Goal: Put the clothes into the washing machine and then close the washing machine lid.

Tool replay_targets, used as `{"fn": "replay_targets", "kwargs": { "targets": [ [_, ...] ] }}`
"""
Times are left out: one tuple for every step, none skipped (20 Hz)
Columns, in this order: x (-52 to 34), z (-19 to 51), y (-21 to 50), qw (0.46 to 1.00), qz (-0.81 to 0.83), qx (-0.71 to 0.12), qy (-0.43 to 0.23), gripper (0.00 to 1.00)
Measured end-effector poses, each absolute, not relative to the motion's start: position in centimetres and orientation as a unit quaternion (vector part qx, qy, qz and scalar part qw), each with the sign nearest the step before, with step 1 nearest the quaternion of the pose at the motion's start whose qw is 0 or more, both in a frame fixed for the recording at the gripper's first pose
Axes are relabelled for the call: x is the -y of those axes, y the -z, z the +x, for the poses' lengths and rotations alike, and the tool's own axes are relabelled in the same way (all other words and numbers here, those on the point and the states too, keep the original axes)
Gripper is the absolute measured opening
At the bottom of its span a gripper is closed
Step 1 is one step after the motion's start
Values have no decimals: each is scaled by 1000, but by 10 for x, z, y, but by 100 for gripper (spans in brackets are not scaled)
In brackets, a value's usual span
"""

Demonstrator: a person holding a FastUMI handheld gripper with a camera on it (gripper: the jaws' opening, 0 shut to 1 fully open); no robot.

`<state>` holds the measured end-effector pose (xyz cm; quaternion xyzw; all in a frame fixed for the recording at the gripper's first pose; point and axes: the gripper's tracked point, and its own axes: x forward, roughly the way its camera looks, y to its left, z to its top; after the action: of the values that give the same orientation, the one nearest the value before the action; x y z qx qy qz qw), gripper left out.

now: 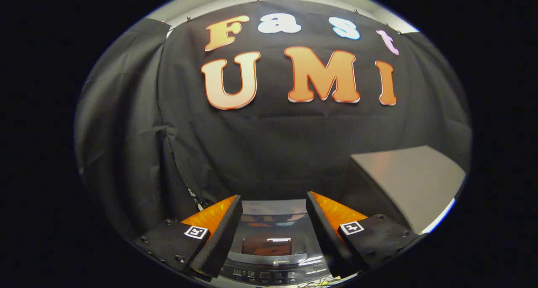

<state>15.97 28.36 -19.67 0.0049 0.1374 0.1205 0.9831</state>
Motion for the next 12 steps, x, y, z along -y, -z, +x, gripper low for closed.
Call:
{"fn": "replay_targets", "kwargs": {
  "targets": [
    [-273,154,181,985,0,-127,-118,98],
    [-261,148,165,986,-2,-117,-115,98],
    [-248,141,152,988,-5,-110,-111,98],
    [-234,134,139,989,-3,-100,-107,98],
    [-220,125,126,990,-1,-94,-104,98],
    [-205,117,113,991,2,-84,-101,98],
    [-187,112,102,992,3,-79,-96,98],
    [-170,105,90,993,5,-69,-94,98],
    [-151,97,80,994,7,-64,-90,98],
    [-133,89,72,994,9,-62,-89,98],
    [-116,80,64,995,12,-57,-85,98],
    [-99,72,55,995,15,-53,-85,98]
  ]
}}
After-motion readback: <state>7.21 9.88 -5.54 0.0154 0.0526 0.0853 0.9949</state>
